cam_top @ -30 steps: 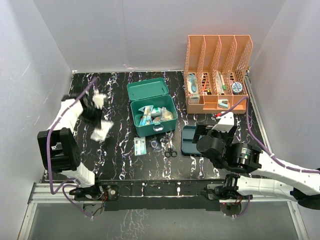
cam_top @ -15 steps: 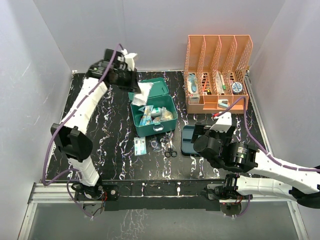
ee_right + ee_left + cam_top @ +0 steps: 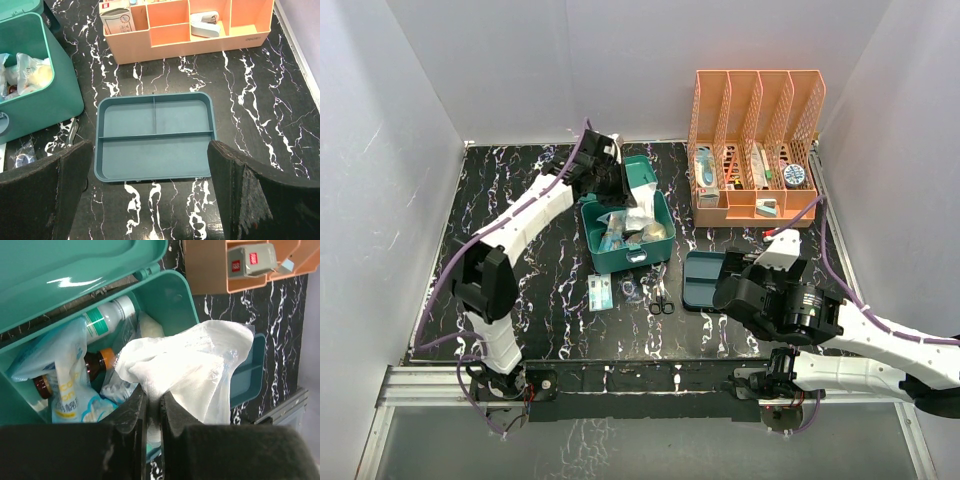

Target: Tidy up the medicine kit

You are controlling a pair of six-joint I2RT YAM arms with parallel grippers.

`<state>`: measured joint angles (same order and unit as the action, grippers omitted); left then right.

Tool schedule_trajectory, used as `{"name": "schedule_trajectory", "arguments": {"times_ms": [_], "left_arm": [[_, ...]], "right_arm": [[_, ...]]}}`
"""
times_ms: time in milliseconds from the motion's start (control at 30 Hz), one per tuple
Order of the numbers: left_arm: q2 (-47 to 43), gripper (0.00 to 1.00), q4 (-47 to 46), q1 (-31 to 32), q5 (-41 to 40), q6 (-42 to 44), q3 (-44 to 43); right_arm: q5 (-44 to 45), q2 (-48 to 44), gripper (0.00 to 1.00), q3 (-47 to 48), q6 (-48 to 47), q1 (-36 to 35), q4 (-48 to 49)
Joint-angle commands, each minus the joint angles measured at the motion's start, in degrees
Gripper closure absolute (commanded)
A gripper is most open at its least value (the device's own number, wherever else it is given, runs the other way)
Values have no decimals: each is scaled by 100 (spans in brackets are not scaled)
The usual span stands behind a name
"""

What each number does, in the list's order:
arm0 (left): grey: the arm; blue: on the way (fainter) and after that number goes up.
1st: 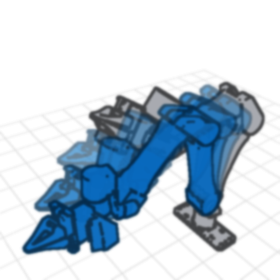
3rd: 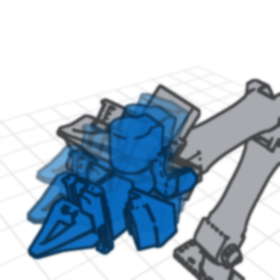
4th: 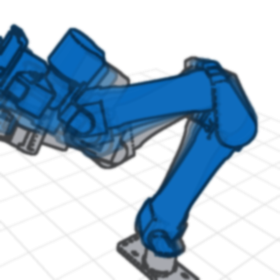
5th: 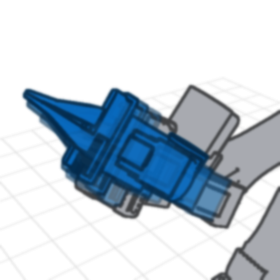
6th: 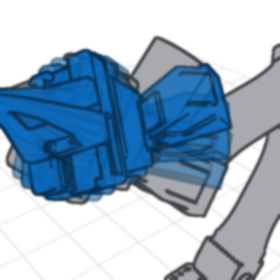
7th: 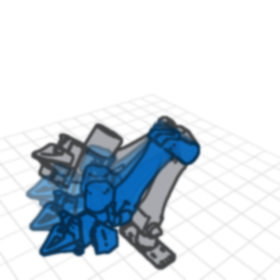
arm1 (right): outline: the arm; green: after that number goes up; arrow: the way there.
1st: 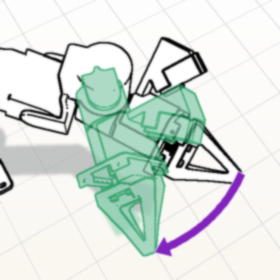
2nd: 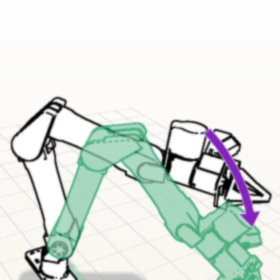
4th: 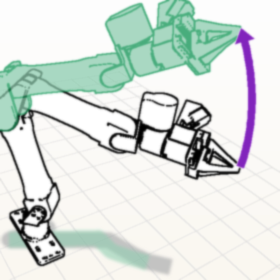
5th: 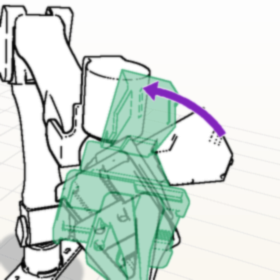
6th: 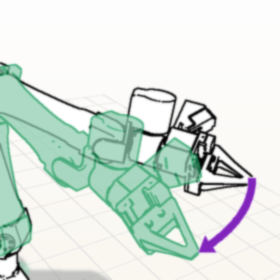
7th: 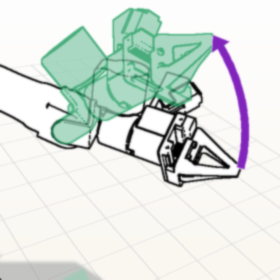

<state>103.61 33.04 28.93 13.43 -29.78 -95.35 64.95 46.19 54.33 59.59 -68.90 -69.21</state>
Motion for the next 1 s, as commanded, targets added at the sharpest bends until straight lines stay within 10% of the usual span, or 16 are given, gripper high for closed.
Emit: {"name": "schedule_trajectory", "arguments": {"times_ms": [0,700,967], "left_arm": [[275,100,-300,67,-523,-638,94],[602,100,-301,75,-1285,-1017,827],[344,63,-228,78,-1206,-770,746]], "right_arm": [[198,-58,2,318,296,-18,-200],[52,107,2,337,571,-18,-400],[46,114,2,235,549,-18,-278]]}}
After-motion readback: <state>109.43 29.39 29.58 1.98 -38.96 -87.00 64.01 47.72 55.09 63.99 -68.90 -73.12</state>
